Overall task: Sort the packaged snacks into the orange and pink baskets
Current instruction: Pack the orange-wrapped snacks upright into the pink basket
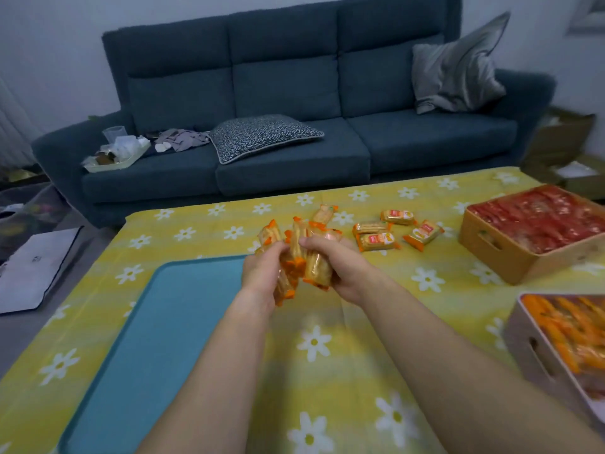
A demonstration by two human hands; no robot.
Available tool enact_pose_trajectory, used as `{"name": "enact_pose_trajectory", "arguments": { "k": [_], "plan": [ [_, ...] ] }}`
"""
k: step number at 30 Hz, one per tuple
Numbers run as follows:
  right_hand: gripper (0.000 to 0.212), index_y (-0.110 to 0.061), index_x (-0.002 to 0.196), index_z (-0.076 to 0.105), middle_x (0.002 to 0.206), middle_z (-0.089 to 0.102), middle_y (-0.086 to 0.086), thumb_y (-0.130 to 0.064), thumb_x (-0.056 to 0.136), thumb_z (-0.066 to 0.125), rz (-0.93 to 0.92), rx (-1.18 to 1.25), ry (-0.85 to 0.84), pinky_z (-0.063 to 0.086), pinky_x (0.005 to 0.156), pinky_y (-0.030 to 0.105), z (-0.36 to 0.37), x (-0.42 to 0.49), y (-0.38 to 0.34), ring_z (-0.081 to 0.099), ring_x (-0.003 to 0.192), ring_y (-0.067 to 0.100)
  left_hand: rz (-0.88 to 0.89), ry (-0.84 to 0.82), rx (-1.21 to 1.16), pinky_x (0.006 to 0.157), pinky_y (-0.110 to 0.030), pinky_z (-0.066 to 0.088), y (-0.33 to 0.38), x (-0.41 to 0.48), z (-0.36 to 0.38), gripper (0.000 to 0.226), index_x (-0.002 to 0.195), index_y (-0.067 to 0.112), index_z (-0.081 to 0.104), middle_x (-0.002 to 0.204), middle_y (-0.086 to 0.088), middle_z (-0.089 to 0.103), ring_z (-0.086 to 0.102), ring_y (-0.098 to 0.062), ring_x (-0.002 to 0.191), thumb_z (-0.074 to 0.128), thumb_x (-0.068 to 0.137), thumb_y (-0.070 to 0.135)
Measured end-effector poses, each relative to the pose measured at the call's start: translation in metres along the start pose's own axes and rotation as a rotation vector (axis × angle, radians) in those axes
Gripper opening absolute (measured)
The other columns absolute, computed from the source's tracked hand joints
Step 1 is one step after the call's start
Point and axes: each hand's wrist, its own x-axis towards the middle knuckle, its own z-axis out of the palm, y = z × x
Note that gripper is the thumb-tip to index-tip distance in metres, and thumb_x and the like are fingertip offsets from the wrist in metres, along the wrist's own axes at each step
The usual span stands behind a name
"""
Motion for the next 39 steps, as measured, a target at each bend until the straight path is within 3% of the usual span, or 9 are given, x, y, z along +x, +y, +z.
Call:
{"name": "enact_pose_trajectory", "arguments": {
  "k": [4, 11, 15, 18, 23, 26, 31, 35, 39],
  "plan": [
    [0.043, -0.005, 0.113, 0.068, 0.097, 0.077, 0.013, -0.021, 0.077, 0.084, -0.1, 0.02, 0.136, 0.06, 0.085, 0.047, -0.057, -0.072, -0.031, 0.074, 0.086, 0.027, 0.037, -0.175, -0.018, 0.074, -0.053, 0.06, 0.006, -0.062, 0.06, 0.04, 0.101, 0.013, 0.075, 0.089, -0.016, 0.077, 0.074, -0.034, 0.08, 0.076, 0.071, 0.04],
    [0.101, -0.018, 0.126, 0.065, 0.107, 0.077, 0.006, -0.065, 0.041, 0.091, -0.297, 0.01, 0.585, 0.057, 0.091, 0.05, -0.208, -0.209, -0.078, 0.074, 0.098, 0.027, 0.009, -0.551, -0.034, 0.059, -0.031, 0.056, -0.017, -0.207, 0.212, 0.036, 0.104, 0.011, 0.075, 0.086, -0.006, 0.078, 0.074, -0.026, 0.075, 0.075, 0.076, 0.034],
    [0.036, -0.014, 0.095, 0.076, 0.085, 0.077, 0.005, -0.046, 0.079, 0.078, -0.396, 0.027, 0.694, 0.058, 0.077, 0.041, -0.281, -0.261, -0.076, 0.075, 0.08, 0.022, 0.129, -0.655, 0.062, 0.088, -0.037, 0.058, -0.046, -0.261, 0.274, 0.047, 0.106, 0.02, 0.072, 0.093, 0.003, 0.076, 0.072, -0.018, 0.088, 0.077, 0.064, 0.041],
    [0.064, -0.01, 0.109, 0.072, 0.101, 0.076, 0.013, -0.057, 0.066, 0.082, -0.381, -0.033, 0.762, 0.06, 0.085, 0.052, -0.319, -0.272, -0.061, 0.074, 0.092, 0.03, 0.2, -0.689, 0.192, 0.093, -0.045, 0.056, -0.072, -0.274, 0.299, 0.051, 0.114, 0.03, 0.062, 0.104, 0.005, 0.072, 0.069, -0.02, 0.097, 0.078, 0.069, 0.05],
    [0.06, -0.025, 0.123, 0.055, 0.104, 0.068, -0.006, -0.051, 0.076, 0.081, -0.236, -0.437, 0.83, 0.054, 0.075, 0.028, -0.351, -0.257, -0.04, 0.066, 0.092, 0.01, 0.356, -0.674, 0.496, 0.081, -0.03, 0.045, -0.091, -0.262, 0.299, 0.061, 0.134, 0.021, 0.044, 0.112, 0.001, 0.061, 0.061, -0.023, 0.101, 0.075, 0.081, 0.022],
    [0.073, -0.038, 0.123, 0.055, 0.103, 0.068, -0.014, -0.073, 0.063, 0.076, -0.158, -0.841, 0.819, 0.055, 0.081, 0.035, -0.354, -0.247, -0.034, 0.066, 0.093, 0.009, 0.515, -0.721, 0.729, 0.067, -0.025, 0.041, -0.092, -0.26, 0.292, 0.086, 0.147, 0.025, 0.027, 0.116, 0.0, 0.059, 0.056, -0.02, 0.093, 0.076, 0.076, 0.018],
    [0.094, -0.034, 0.137, 0.049, 0.127, 0.059, -0.005, -0.082, 0.057, 0.065, -0.134, -1.097, 0.827, 0.051, 0.097, 0.043, -0.353, -0.247, -0.038, 0.056, 0.116, 0.019, 0.658, -0.717, 1.029, 0.106, -0.038, 0.04, -0.092, -0.242, 0.282, 0.113, 0.155, 0.025, 0.019, 0.148, -0.005, 0.045, 0.039, -0.029, 0.135, 0.085, 0.064, 0.034],
    [0.065, -0.026, 0.136, 0.053, 0.136, 0.056, -0.003, -0.064, 0.084, 0.06, -0.212, -1.109, 0.924, 0.047, 0.101, 0.041, -0.355, -0.261, -0.047, 0.05, 0.126, 0.019, 0.654, -0.783, 1.061, 0.109, -0.04, 0.038, -0.077, -0.225, 0.269, 0.097, 0.149, 0.029, 0.037, 0.146, 0.002, 0.046, 0.037, -0.023, 0.136, 0.085, 0.067, 0.048],
    [0.045, -0.029, 0.137, 0.054, 0.136, 0.058, -0.004, -0.045, 0.095, 0.055, -0.344, -1.152, 0.907, 0.046, 0.102, 0.041, -0.343, -0.256, -0.056, 0.05, 0.125, 0.019, 0.73, -0.737, 1.0, 0.093, -0.034, 0.046, -0.06, -0.208, 0.258, 0.037, 0.119, 0.033, 0.062, 0.124, 0.006, 0.059, 0.056, -0.015, 0.112, 0.074, 0.085, 0.041]
  ]
}}
